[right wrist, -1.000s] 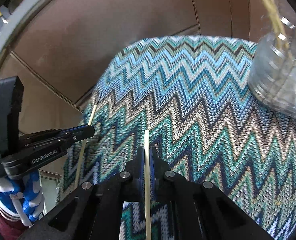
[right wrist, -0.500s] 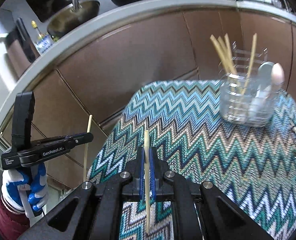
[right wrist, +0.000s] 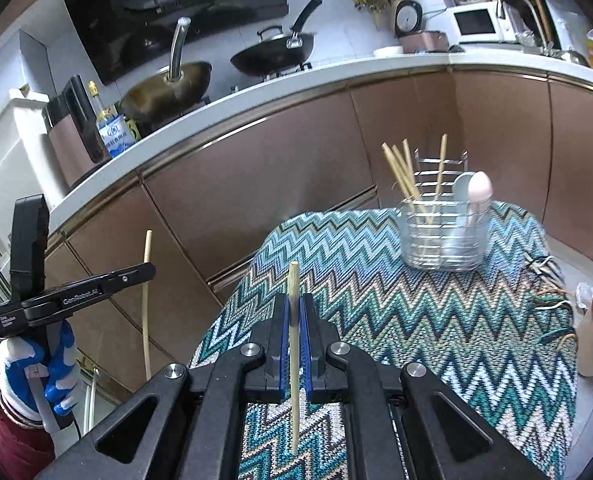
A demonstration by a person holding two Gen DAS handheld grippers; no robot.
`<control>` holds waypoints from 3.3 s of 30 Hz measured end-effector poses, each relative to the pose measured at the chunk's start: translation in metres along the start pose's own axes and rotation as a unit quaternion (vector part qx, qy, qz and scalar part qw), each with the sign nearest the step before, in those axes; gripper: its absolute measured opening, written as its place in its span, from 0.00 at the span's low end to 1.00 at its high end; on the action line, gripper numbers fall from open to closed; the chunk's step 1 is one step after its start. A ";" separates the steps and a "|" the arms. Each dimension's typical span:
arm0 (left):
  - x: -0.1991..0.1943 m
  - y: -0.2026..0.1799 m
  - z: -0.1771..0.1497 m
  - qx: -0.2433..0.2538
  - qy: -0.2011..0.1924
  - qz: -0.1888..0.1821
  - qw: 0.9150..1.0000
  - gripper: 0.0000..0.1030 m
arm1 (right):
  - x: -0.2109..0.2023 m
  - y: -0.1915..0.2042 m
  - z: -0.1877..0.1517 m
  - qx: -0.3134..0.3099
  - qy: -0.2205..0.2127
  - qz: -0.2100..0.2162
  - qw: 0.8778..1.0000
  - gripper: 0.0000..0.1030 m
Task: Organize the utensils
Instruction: 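Carry both chopsticks up toward the utensil holder with both tools, then lower both chopsticks into the holder with both tools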
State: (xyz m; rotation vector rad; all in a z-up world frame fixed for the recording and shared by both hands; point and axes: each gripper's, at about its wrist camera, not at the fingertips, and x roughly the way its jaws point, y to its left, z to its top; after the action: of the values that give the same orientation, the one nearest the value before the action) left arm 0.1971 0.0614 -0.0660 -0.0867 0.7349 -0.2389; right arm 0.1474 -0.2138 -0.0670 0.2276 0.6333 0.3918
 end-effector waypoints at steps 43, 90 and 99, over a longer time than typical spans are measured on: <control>-0.030 -0.151 -0.040 0.120 -0.121 0.003 0.985 0.04 | -0.064 -0.059 -0.026 0.021 -0.071 -0.055 0.996 0.05; 0.179 -0.181 0.163 -0.026 -0.243 -0.065 0.967 0.04 | 0.070 -0.124 0.145 -0.066 -0.186 -0.068 0.978 0.06; 0.226 -0.170 0.142 -0.037 -0.208 -0.047 0.976 0.04 | 0.101 -0.132 0.126 -0.064 -0.167 -0.070 0.981 0.06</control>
State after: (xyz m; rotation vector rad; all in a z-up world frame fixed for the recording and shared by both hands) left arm 0.4233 -0.1596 -0.0813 -0.2360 0.3220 -0.2730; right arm 0.3370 -0.3011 -0.0645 0.1201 0.2902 0.2499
